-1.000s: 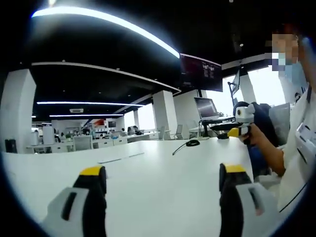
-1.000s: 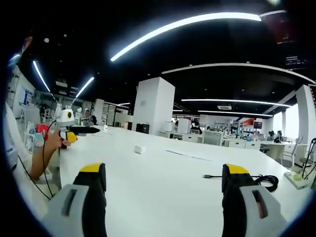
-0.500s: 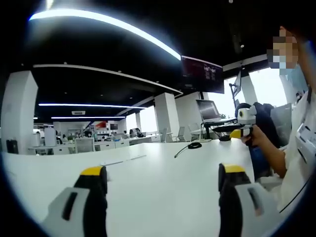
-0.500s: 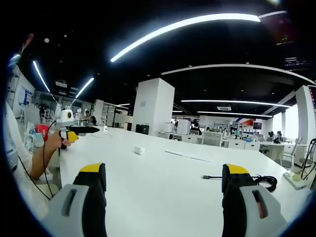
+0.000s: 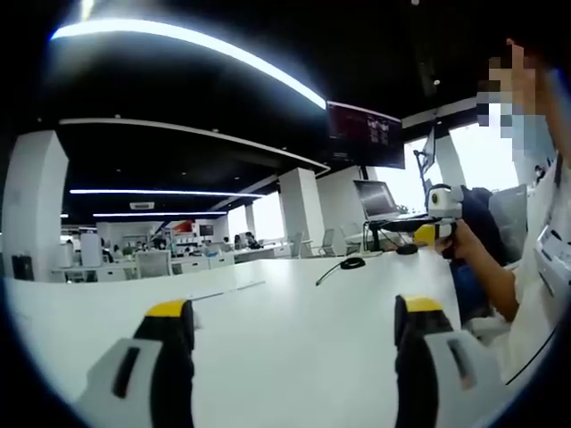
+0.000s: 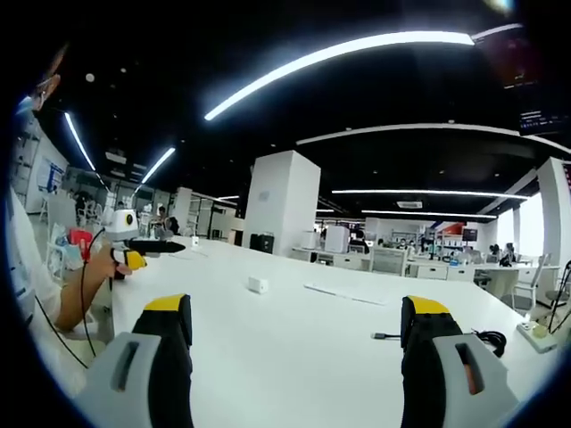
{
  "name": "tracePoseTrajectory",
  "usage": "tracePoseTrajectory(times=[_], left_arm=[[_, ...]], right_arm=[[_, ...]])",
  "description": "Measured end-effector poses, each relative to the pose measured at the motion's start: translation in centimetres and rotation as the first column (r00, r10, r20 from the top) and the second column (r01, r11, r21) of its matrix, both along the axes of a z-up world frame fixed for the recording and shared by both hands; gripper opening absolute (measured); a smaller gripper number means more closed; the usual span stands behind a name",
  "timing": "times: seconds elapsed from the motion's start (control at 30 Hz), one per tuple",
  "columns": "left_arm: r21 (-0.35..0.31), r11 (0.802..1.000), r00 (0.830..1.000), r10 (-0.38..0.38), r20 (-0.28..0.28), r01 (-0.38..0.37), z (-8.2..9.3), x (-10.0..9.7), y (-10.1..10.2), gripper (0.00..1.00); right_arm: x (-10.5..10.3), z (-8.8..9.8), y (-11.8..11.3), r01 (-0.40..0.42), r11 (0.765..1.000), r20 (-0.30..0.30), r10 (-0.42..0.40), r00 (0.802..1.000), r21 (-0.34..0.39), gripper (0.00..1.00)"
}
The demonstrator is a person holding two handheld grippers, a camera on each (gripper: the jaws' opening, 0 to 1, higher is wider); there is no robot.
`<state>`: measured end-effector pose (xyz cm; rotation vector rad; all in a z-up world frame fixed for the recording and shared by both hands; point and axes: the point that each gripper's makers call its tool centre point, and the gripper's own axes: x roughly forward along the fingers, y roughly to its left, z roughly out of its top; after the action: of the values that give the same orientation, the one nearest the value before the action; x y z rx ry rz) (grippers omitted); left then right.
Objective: Plug the desk Type‑C cable into the charger adapter.
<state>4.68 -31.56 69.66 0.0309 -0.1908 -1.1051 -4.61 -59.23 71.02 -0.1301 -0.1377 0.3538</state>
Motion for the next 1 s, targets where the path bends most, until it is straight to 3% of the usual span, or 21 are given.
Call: tracePoseTrajectory(times=[0.23, 0.47, 0.6, 0.8, 1.0], left_arm=[[-0.053, 0.998, 0.999, -0.042, -0.001, 0.042, 0.7, -0.4, -0.2, 0.95], [-0.06, 0.996, 0.998, -0.068, -0.003, 0.068, 1.5, -0.3, -1.1, 0.93], [-0.03, 0.998, 0.999, -0.05, 0.019, 0.051, 2.4, 0.0, -1.7, 0.92], [0.009, 0.999, 0.998, -0.054, 0.028, 0.054, 3.4, 0.3, -3.1, 0.93], [0.01, 0.997, 0.998, -0.071, 0.001, 0.071, 3.8, 1.0, -3.8, 0.93]], right_arm=[[0.2, -0.2, -0.5, -0.001, 1.0, -0.01, 0.001, 1.0, 0.001, 1.0], [0.1, 0.4, -0.5, -0.02, 1.0, 0.002, 0.02, 1.0, -0.008, 1.0], [-0.2, 1.1, -1.3, -0.01, 1.0, 0.029, 0.01, 1.0, 0.012, 1.0], [0.0, 0.5, -1.9, -0.007, 0.999, 0.01, 0.007, 1.0, 0.032, 0.99], [-0.2, 0.6, -1.9, -0.019, 0.999, 0.017, 0.018, 1.0, 0.037, 0.99]])
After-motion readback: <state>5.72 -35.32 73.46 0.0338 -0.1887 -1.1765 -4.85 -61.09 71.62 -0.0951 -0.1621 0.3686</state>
